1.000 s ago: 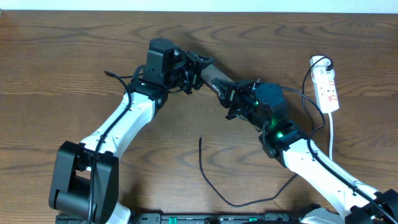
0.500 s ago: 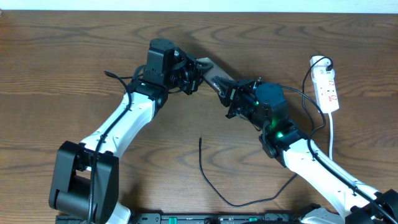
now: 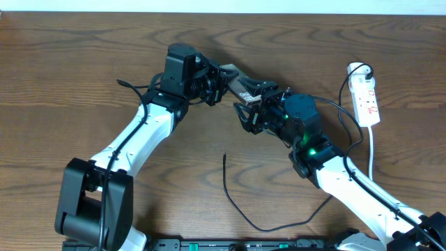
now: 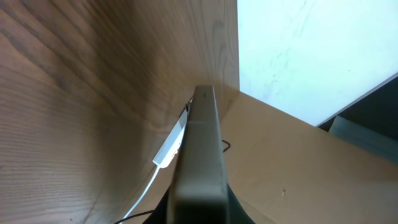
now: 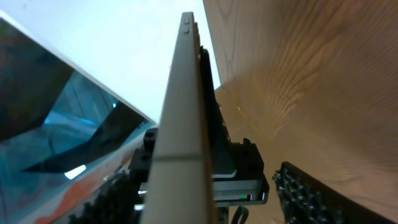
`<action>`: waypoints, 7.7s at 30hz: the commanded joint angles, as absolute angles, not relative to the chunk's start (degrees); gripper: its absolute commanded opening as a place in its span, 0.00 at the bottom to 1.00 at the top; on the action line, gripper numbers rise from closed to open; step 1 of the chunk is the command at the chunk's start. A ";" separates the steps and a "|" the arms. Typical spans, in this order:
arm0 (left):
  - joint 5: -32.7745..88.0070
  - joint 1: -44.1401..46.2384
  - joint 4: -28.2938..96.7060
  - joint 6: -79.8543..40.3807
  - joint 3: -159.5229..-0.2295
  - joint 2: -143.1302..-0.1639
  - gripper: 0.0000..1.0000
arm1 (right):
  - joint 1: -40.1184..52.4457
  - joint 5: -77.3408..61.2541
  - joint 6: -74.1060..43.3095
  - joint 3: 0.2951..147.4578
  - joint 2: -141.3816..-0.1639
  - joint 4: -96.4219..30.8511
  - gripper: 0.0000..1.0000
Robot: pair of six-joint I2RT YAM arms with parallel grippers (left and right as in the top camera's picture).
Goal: Plug charger to phone and switch on socket
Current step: 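Open the right gripper and pull the phone left with the left gripper, then move the right gripper down over the black cable's plug end, then close the right gripper on the cable plug and lift it, then carry the plug with the right gripper toward the phone's bottom edge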
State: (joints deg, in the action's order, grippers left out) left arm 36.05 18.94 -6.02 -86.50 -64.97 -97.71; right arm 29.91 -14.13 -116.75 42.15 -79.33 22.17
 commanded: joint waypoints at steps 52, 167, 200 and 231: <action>74.37 -30.52 14.33 -22.70 -64.93 -96.49 0.07 | 45.56 5.21 -52.53 63.64 -94.00 -35.90 0.99; 74.35 -30.52 15.86 -22.70 -64.93 -96.49 0.07 | 45.80 2.63 -63.81 77.14 -116.18 -51.64 0.11; 74.39 -30.52 15.88 -22.70 -64.93 -96.49 0.08 | 29.41 -75.66 -11.44 77.14 -116.16 -3.64 0.01; 82.02 -22.15 -11.31 -36.34 -64.95 -96.49 0.07 | 28.45 -81.69 -38.74 77.14 -128.38 41.85 0.01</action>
